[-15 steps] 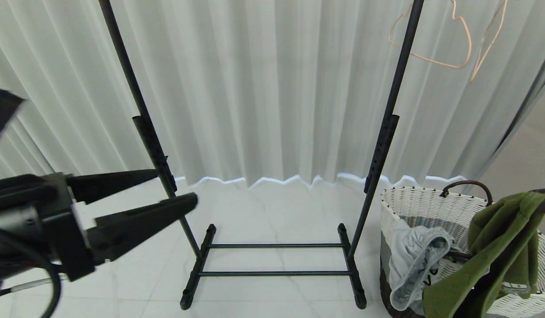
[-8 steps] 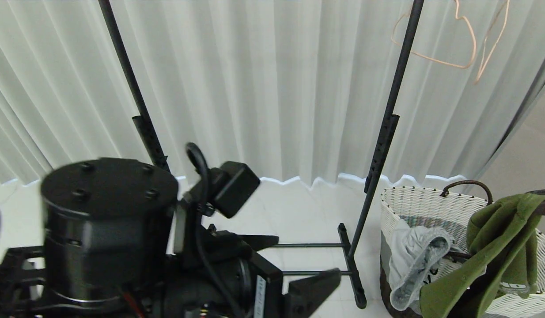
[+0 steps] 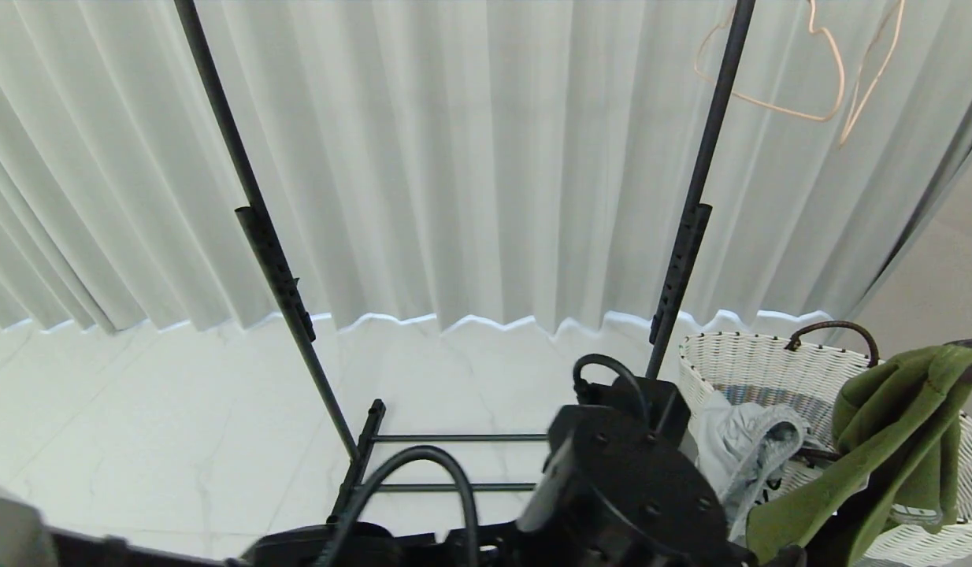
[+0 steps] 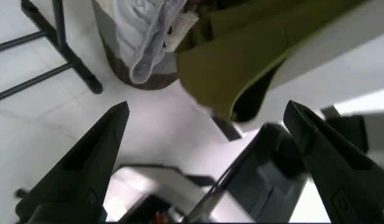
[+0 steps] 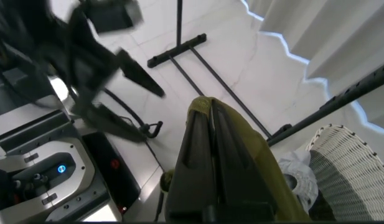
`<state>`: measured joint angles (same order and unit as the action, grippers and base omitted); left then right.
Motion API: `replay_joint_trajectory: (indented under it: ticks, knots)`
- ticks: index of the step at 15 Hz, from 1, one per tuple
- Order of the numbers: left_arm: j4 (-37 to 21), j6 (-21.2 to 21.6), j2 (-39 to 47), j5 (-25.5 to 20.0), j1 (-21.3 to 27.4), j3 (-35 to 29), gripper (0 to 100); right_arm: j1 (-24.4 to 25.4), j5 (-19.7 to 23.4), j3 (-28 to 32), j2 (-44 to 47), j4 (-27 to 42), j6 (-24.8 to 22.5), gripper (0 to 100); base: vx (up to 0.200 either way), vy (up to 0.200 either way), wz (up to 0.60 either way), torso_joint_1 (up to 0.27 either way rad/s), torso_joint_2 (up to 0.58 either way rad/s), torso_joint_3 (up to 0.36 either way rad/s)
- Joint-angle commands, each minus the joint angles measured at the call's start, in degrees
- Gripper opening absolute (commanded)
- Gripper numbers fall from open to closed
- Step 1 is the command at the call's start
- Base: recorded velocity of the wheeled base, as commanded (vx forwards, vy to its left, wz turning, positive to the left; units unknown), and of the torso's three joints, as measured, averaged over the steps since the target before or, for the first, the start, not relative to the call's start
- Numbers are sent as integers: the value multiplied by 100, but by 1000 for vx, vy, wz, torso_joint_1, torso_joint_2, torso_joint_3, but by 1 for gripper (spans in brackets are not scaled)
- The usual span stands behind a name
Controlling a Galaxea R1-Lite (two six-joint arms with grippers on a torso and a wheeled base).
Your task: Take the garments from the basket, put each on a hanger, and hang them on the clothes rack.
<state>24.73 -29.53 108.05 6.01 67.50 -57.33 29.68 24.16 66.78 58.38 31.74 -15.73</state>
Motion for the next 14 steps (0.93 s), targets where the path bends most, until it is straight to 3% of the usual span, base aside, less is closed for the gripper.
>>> replay_joint_trajectory:
  ticks: [1, 7, 12, 13, 14]
  knots:
    - [14, -80, 806, 155, 106, -595, 100, 2, 1, -7, -20, -2, 17, 0, 0, 0, 0, 0, 0, 0]
    - [14, -80, 1527, 331, 106, -1175, 100, 2, 1, -157, -160, -19, 26, 0, 0, 0, 0, 0, 0, 0]
    - [14, -62, 1808, 586, 79, -1052, 100, 2, -43, -227, -283, -37, 26, 0, 0, 0, 0, 0, 0, 0]
    - [14, -53, 1817, 586, 79, -1043, 0, 2, -52, -227, -283, -37, 26, 0, 0, 0, 0, 0, 0, 0]
    - [14, -53, 1817, 594, 88, -1034, 0, -6, -52, -218, -283, -46, 26, 0, 0, 0, 0, 0, 0, 0]
